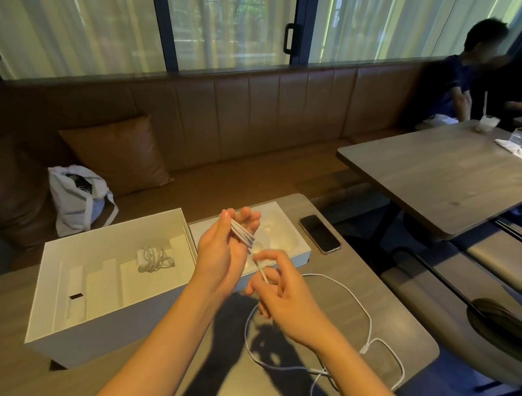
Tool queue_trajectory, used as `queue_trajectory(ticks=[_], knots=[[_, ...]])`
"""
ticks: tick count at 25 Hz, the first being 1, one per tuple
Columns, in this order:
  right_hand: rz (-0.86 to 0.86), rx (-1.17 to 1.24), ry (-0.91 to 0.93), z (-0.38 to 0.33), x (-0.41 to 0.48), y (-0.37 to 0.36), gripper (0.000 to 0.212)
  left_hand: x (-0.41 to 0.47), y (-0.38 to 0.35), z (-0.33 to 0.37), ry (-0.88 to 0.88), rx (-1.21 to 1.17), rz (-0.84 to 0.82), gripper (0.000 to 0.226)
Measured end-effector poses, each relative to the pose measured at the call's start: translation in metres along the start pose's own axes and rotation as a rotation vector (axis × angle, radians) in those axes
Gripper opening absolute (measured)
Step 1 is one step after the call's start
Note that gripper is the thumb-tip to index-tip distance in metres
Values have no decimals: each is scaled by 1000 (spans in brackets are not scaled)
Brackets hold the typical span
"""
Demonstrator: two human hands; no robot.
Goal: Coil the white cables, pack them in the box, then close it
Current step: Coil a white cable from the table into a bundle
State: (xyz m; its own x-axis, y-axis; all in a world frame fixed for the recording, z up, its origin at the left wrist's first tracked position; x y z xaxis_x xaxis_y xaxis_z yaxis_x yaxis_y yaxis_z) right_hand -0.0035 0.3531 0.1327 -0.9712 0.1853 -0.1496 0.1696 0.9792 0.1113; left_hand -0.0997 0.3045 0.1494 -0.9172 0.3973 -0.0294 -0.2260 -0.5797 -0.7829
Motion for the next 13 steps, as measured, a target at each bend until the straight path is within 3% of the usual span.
queue_trajectory(ticks=[2,5,10,13], knots=[[-79,-76,22,-7,-3,-5,18,1,10,5,-107,288,1,27],[-210,-104,23,-17,-9,-3,29,-2,12,7,-149,611,-99,30],[-2,-305,146,-48,-9,26,19,-27,-14,-27,58,926,-567,23],[169,-306,239,-62,-6,43,11,-44,-12,-43,253,825,-655,29]])
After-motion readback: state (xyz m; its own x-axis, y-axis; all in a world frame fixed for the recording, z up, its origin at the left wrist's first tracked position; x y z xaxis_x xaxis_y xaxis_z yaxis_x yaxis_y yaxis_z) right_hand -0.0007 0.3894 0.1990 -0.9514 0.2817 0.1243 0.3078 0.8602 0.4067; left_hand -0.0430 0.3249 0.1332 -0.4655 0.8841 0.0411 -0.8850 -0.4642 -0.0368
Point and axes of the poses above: each hand's wrist, its own x-axis towards the middle knuckle, its own y-axis out of the back of the hand, z = x × y, the point moved 10 cm from there along x, towards the middle knuckle, and after that the axes turned 7 degrees about -y, right-handed, at the moved point
